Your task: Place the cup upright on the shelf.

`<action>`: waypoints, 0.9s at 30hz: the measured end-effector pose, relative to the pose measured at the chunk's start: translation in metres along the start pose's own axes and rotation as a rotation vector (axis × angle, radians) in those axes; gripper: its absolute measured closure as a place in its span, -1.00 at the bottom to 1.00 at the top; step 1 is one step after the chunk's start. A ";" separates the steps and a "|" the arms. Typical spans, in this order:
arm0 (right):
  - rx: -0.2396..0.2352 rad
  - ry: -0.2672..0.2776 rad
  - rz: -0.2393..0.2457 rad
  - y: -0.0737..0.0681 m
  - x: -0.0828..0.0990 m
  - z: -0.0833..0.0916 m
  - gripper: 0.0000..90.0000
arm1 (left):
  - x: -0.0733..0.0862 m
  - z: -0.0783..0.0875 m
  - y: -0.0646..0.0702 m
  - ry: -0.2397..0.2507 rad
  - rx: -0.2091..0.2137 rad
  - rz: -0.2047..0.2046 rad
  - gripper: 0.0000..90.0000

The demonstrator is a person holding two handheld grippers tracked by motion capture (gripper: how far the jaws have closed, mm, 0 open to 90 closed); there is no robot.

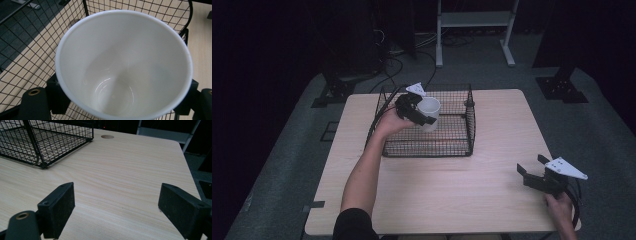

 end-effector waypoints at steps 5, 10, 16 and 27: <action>-0.001 0.000 0.000 0.000 0.000 0.000 -0.71 | 0.003 -0.007 -0.002 -0.010 0.009 0.008 -0.53; -0.001 0.000 0.001 0.000 0.000 0.000 -0.71 | 0.006 -0.011 -0.004 -0.013 0.015 0.017 -0.53; -0.001 0.000 0.002 0.000 0.000 0.000 -0.71 | 0.011 -0.020 -0.006 -0.029 0.038 0.030 -0.54; -0.002 0.001 0.002 0.000 0.000 0.000 -0.71 | 0.019 -0.036 -0.009 -0.053 0.063 0.051 -0.53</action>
Point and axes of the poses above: each handheld gripper's, and its own axes: z roughly backward along the jaws, x roughly out of its underside, y roughly to its right, the point moved 1 cm from there along -z, roughly forward along the jaws, and after that the axes turned 8 degrees about -z, right-handed, at the moved point
